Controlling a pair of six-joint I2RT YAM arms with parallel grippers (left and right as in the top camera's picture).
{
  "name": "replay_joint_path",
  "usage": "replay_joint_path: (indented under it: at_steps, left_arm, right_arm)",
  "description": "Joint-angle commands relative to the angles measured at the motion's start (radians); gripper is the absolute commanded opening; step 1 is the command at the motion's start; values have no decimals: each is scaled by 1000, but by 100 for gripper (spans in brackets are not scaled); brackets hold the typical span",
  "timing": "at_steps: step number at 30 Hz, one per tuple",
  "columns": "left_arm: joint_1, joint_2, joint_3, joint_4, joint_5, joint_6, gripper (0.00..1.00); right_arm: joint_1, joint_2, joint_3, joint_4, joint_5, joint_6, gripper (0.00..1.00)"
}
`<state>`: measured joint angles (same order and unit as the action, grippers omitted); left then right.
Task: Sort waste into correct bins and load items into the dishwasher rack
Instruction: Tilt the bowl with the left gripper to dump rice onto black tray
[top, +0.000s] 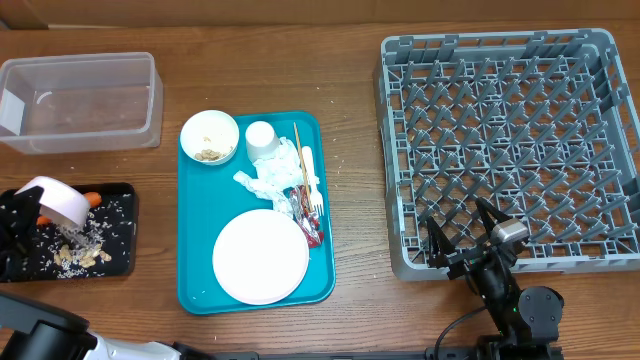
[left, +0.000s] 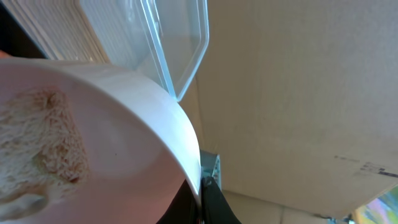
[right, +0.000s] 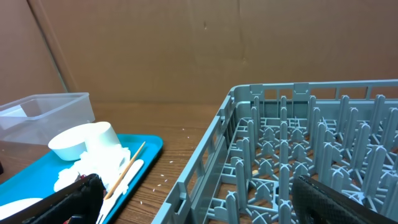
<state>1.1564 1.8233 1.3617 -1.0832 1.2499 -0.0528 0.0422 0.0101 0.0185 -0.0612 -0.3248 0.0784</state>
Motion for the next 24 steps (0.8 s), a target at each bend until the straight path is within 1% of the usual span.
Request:
replay_joint_path:
  at_steps: [1,6,9,12,21,24]
  left_arm:
    - [2,-11,-12,14,23,-14,4]
    - [2,-9,-19,50,22,-15,5]
    - [1,11,-19,65,25,-63,6]
    - [-1,47,-19,15,60,-44,4]
    - [0,143,-19,24,78,-28,4]
    - [0,151,-19,18,78,11,4]
  right_arm:
    - [7,-7,-10,6,10,3,100]
    - [7,-7,-10,6,10,3,100]
    - [7,-7,-10,6,10,3,100]
    - [7,-7,-10,6,10,3,100]
    - [7,-7,-10,6,10,3,100]
    - [7,-7,-10,6,10,3,100]
